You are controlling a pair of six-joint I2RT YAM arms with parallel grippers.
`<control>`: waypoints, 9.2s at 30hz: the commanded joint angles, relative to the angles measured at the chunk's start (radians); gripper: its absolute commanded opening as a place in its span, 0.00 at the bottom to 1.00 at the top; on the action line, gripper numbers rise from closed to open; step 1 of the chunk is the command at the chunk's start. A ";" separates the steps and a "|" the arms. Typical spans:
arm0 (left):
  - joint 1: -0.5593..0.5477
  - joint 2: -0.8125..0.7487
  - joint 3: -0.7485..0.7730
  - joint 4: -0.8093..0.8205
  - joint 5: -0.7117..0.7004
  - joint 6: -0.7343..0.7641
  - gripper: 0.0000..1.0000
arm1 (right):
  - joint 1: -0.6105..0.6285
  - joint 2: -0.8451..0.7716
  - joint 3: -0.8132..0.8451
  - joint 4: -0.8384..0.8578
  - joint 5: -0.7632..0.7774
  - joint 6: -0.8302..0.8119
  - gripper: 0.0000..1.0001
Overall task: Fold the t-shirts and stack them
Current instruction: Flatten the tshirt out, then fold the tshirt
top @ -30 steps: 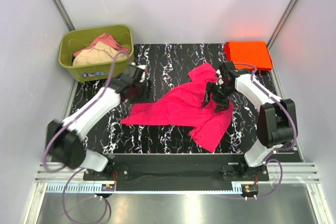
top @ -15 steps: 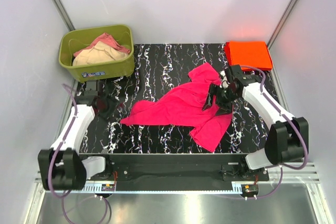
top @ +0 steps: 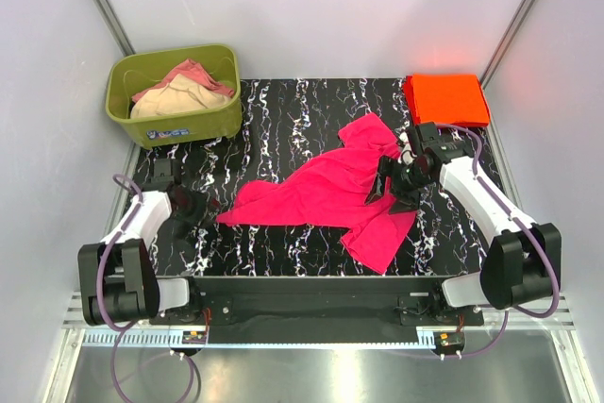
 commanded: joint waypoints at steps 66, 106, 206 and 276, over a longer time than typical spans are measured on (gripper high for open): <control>-0.035 0.013 0.103 0.134 0.126 0.340 0.00 | 0.002 -0.208 -0.556 0.091 0.032 0.506 0.52; -0.035 -0.009 0.150 0.155 0.128 0.348 0.00 | 0.065 -0.109 -0.230 0.008 0.350 0.530 0.00; -0.190 -0.286 1.005 0.411 0.000 0.635 0.00 | -0.191 -0.428 0.683 0.669 0.366 -0.164 0.00; -0.185 0.326 0.457 0.257 -0.285 0.719 0.00 | -0.190 -0.030 0.074 0.366 0.139 0.107 0.00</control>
